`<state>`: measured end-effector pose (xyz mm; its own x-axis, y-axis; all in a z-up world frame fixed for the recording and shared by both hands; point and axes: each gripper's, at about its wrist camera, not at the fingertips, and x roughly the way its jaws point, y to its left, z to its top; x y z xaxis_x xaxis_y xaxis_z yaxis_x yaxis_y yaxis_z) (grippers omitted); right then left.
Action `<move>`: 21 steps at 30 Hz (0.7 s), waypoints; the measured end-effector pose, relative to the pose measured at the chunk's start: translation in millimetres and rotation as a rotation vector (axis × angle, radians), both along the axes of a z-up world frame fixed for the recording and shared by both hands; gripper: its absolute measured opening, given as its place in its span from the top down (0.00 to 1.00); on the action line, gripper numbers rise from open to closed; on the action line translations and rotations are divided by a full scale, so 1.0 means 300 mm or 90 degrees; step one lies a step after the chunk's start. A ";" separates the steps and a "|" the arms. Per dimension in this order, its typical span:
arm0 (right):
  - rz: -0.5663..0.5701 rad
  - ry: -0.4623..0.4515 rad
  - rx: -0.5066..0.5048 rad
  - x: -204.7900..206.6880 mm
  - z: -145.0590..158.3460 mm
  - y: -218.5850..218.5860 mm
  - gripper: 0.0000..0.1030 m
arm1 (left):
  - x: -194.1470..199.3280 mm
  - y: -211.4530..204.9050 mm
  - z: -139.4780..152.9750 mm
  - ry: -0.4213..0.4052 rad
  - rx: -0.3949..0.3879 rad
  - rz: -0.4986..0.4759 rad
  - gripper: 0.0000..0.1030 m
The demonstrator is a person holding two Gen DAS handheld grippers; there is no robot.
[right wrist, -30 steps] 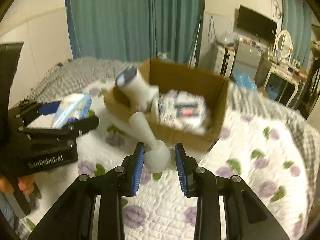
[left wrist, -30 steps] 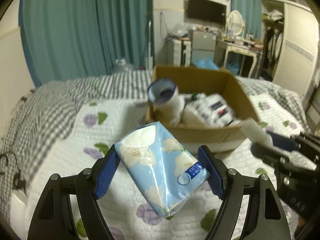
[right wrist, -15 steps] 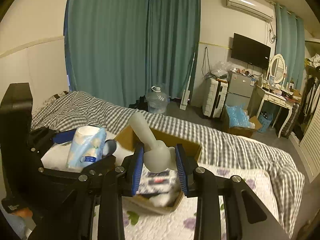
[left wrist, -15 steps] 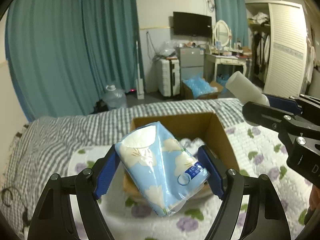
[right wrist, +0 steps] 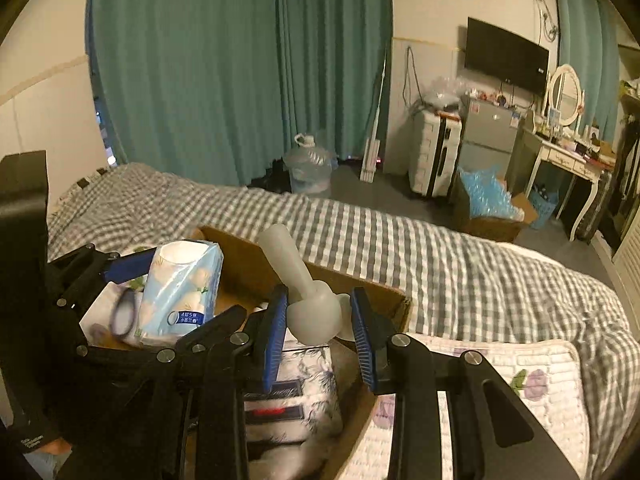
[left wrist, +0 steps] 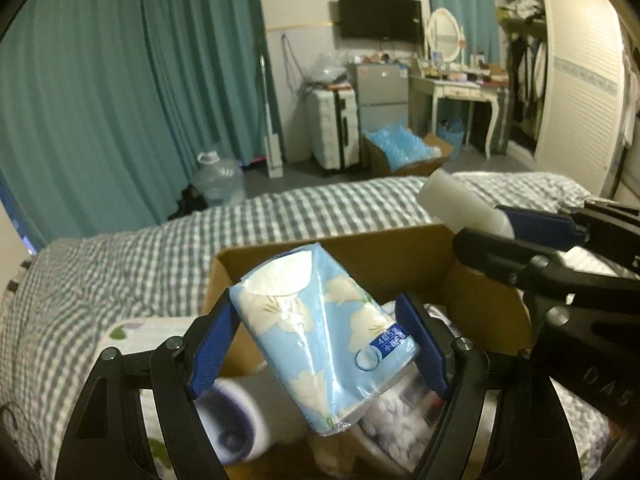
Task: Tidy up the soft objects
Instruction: 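Carry the blue tissue pack and white cup into the box and release both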
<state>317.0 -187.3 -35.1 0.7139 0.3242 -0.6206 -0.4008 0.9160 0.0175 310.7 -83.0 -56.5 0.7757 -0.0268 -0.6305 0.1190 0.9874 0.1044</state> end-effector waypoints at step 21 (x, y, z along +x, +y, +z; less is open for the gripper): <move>-0.070 -0.032 0.063 0.001 0.120 -0.107 0.19 | -0.084 -0.018 0.135 -0.058 0.014 0.001 0.13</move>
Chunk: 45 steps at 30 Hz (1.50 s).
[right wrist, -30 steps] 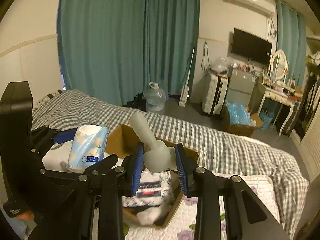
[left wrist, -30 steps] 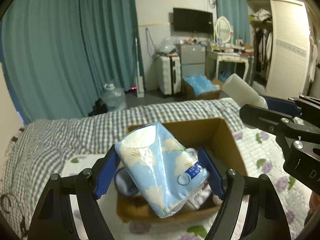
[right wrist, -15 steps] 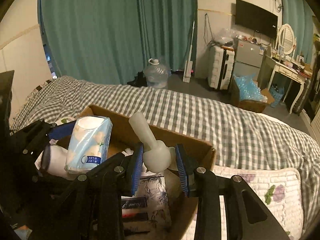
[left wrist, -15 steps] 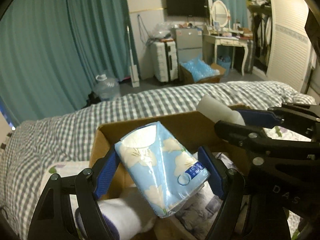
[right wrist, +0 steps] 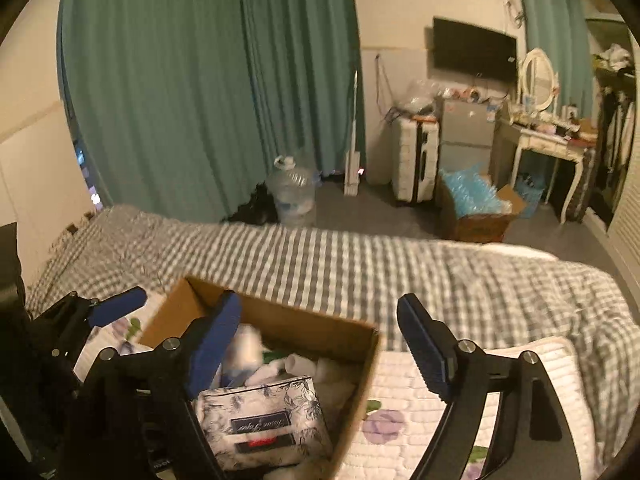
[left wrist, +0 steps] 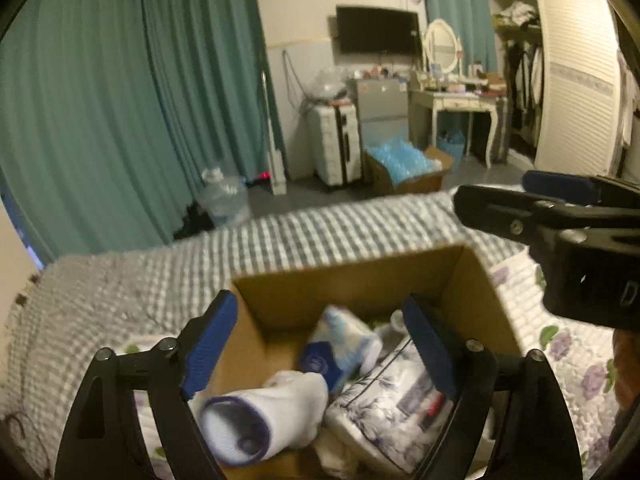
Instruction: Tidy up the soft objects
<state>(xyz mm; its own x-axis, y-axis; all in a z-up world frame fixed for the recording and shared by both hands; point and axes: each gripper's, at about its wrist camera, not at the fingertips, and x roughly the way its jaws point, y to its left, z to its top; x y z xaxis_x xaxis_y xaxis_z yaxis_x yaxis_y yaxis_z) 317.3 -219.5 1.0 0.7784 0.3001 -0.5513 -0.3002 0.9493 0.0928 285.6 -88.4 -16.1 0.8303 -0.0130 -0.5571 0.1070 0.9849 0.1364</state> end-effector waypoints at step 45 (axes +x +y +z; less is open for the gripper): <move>-0.102 -0.140 0.021 -0.886 -0.110 -0.060 0.00 | -0.823 0.251 0.001 -0.207 -0.086 0.092 0.00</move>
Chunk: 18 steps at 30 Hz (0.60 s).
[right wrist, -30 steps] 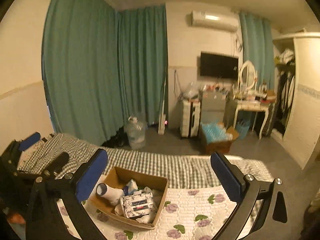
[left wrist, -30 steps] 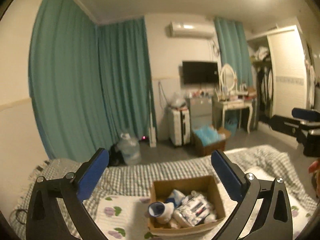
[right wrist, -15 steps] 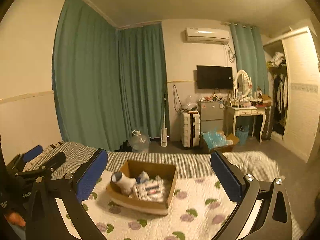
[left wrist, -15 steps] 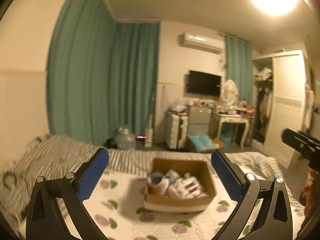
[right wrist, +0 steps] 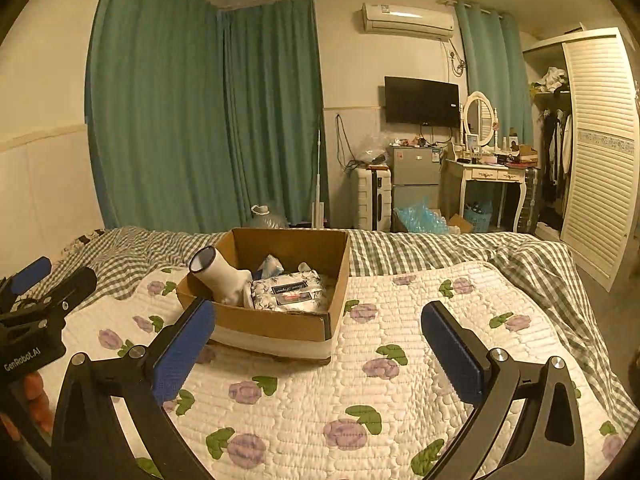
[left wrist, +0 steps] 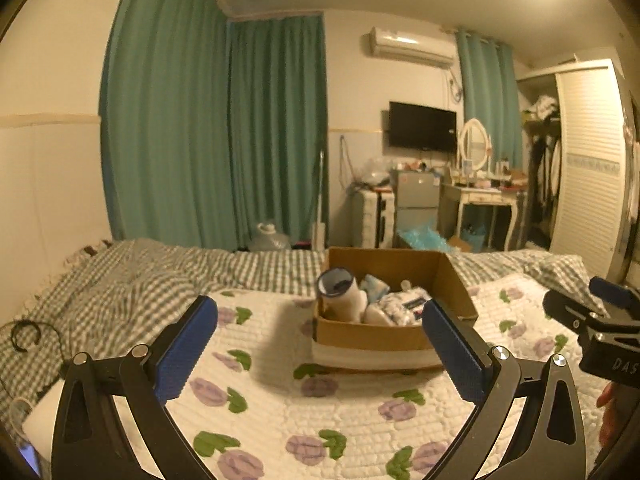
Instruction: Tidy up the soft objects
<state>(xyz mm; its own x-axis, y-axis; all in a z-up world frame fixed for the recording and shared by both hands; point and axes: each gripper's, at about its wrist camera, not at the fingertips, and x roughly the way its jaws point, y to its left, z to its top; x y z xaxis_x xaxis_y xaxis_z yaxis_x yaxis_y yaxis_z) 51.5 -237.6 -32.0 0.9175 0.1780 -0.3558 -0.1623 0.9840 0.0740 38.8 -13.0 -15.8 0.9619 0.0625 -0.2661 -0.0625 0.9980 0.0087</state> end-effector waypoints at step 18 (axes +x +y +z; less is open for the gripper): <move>0.004 -0.005 0.009 -0.015 0.024 0.005 0.00 | 0.007 0.004 -0.026 0.021 -0.003 -0.010 0.00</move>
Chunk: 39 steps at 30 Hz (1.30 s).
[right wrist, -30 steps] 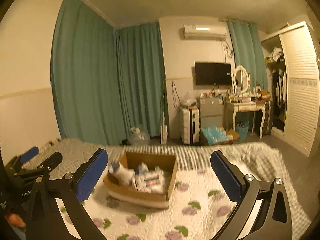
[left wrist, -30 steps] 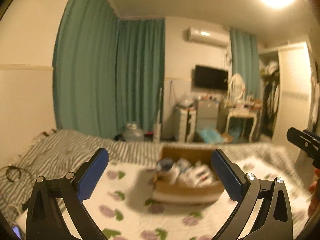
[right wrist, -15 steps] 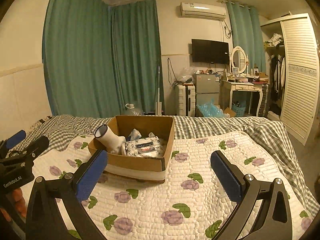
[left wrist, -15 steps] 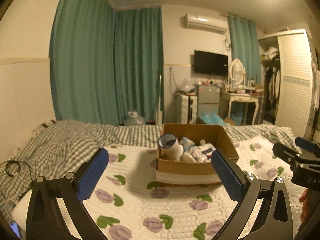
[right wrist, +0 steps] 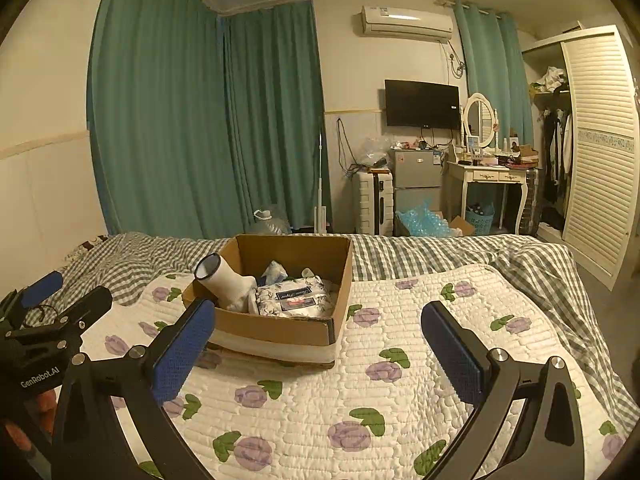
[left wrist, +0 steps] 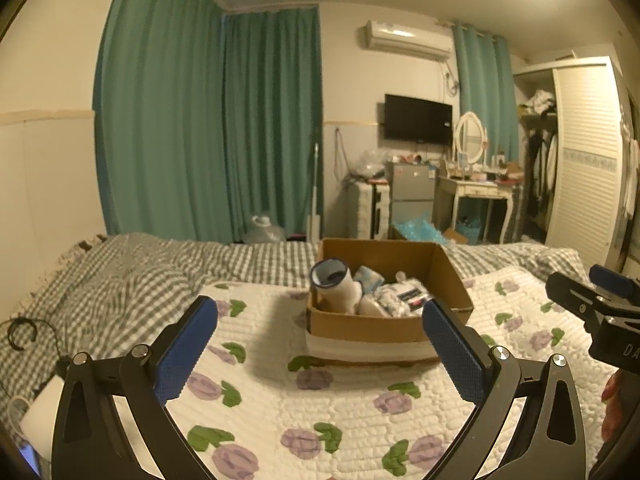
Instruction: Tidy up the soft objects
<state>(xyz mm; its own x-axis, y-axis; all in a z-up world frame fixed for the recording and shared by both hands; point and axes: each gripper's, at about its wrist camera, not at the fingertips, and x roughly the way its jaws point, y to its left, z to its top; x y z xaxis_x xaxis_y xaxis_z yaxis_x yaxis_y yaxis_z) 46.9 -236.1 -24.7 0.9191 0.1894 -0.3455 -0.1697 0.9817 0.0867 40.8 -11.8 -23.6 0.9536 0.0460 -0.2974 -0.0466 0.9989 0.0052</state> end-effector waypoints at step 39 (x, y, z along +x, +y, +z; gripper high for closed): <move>0.009 0.020 -0.007 0.006 -0.007 0.018 0.00 | 0.001 0.010 -0.008 0.014 0.009 0.003 0.00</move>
